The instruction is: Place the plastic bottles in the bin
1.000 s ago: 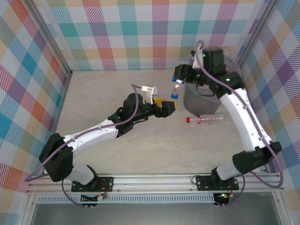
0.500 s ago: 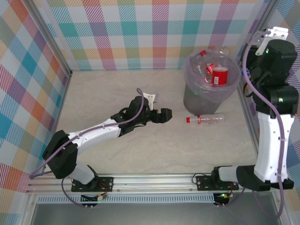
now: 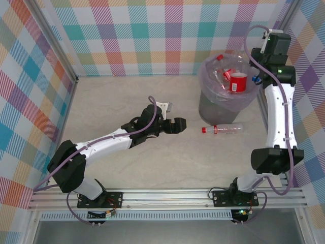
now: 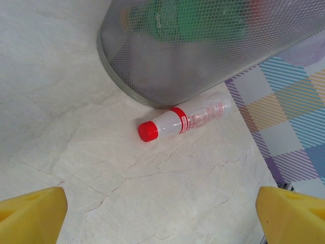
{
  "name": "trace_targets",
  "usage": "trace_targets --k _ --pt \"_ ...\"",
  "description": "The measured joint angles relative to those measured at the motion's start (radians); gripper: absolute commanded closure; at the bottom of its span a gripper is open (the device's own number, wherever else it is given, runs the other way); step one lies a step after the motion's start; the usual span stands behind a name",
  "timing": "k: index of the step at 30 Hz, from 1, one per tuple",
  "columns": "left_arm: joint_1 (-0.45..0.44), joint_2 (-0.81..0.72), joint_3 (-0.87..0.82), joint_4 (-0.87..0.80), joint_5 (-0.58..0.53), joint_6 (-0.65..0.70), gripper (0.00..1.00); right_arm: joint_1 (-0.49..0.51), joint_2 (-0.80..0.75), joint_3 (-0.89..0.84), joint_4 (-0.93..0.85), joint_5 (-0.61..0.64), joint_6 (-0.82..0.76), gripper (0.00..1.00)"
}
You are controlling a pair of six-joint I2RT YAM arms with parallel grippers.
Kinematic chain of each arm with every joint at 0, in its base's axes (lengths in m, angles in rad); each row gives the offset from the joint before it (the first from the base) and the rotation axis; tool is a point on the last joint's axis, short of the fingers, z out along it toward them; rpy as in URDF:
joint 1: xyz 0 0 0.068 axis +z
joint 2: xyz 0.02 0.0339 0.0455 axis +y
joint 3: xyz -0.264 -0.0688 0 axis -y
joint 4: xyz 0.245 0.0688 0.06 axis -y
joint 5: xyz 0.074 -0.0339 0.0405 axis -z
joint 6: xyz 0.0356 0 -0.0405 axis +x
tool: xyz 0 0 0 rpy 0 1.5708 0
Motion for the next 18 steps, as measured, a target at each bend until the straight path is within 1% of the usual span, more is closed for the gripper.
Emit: trace_targets --k 3,7,15,18 --pt "0.0 0.0 0.0 -0.011 -0.008 0.001 0.05 -0.014 0.036 0.003 -0.013 -0.058 0.023 0.55" --pt "0.0 0.0 0.0 -0.022 -0.011 0.001 0.05 -0.033 0.071 0.003 -0.066 -0.139 0.046 0.5" --pt "0.0 0.0 0.0 -0.043 -0.011 0.006 0.05 -0.047 0.113 -0.018 -0.205 -0.23 0.049 0.42" --pt "0.0 0.0 0.0 -0.044 -0.011 0.009 0.05 -0.049 0.113 -0.04 -0.23 -0.254 0.053 0.35"
